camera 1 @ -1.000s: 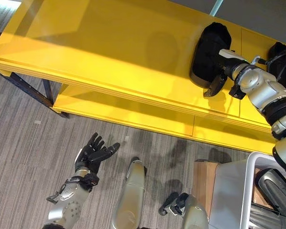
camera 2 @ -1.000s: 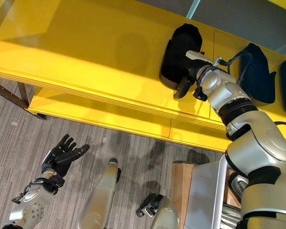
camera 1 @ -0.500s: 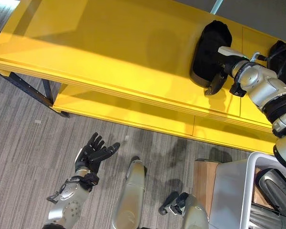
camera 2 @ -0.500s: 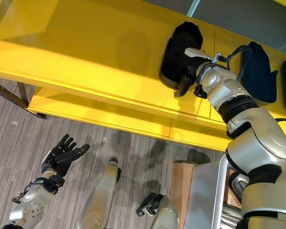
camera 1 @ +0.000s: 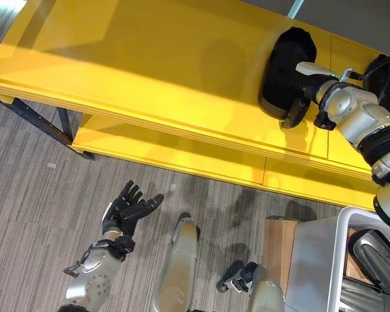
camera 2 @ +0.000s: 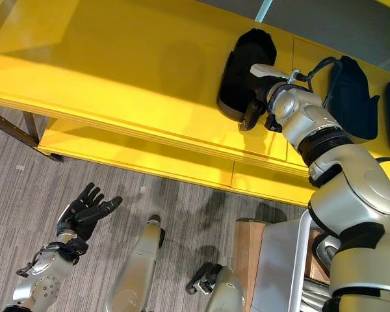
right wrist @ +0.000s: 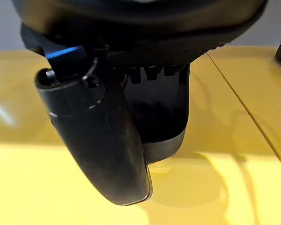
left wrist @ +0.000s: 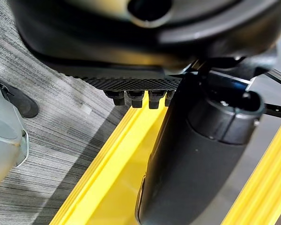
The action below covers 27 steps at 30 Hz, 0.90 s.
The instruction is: Move parts from the plastic box to the shelf.
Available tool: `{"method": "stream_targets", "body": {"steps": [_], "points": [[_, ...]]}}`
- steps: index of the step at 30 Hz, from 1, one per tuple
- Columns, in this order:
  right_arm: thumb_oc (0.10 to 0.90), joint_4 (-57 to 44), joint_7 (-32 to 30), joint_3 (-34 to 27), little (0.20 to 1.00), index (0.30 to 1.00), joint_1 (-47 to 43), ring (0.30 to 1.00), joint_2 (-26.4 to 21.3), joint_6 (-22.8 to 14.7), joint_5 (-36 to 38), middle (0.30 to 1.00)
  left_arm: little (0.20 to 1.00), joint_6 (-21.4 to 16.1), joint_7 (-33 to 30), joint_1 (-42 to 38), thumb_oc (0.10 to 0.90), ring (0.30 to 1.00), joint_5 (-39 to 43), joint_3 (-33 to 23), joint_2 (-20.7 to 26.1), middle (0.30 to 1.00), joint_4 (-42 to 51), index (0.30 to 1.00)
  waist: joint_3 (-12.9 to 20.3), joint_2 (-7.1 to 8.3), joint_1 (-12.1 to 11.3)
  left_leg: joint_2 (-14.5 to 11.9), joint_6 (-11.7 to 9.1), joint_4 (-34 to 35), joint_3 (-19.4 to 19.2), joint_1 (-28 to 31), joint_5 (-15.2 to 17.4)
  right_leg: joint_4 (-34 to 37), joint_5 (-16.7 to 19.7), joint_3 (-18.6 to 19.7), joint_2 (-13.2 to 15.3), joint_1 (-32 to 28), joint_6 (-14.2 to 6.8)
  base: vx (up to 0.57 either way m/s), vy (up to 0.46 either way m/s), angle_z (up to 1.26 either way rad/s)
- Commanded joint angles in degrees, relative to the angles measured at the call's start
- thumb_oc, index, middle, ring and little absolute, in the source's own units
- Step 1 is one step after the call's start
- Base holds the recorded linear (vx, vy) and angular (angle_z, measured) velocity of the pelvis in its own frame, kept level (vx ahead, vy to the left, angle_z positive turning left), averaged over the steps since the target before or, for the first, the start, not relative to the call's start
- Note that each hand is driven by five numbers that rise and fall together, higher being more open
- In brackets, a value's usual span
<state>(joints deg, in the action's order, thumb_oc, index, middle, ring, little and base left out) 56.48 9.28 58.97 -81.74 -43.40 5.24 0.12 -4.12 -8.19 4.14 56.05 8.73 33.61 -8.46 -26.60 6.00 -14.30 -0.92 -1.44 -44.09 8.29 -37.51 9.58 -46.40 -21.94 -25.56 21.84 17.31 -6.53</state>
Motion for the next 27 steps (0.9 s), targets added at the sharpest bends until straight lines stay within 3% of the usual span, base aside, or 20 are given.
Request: {"method": "stream_targets", "body": {"steps": [1, 27], "points": [[0.900, 3.25, -2.17, 2.66, 1.000, 1.000, -9.01, 1.000, -4.91, 0.68, -3.07, 1.000, 1.000, -3.80, 1.73, -0.74, 0.900, 1.000, 0.13, -1.82, 2.98, 1.000, 3.91, 1.000, 3.14, 0.19, 0.11, -4.68, -0.10, -1.40, 3.57, 1.48, 6.21, -1.22, 6.76, 2.09, 0.47, 4.21, -0.56, 0.00, 0.000, 0.00], [0.900, 2.88, -1.08, 5.68, 1.000, 1.000, -10.43, 1.000, -7.64, 0.94, -6.33, 1.000, 1.000, -3.91, 1.78, -0.13, 0.900, 1.000, -0.24, -2.89, 2.81, 1.000, 4.28, 1.000, 2.93, 1.05, 0.43, -4.91, -0.12, -1.56, 3.55, 1.33, 6.44, -1.28, 6.51, 2.12, 0.16, 4.34, -0.39, 0.00, 0.000, 0.00]]}}
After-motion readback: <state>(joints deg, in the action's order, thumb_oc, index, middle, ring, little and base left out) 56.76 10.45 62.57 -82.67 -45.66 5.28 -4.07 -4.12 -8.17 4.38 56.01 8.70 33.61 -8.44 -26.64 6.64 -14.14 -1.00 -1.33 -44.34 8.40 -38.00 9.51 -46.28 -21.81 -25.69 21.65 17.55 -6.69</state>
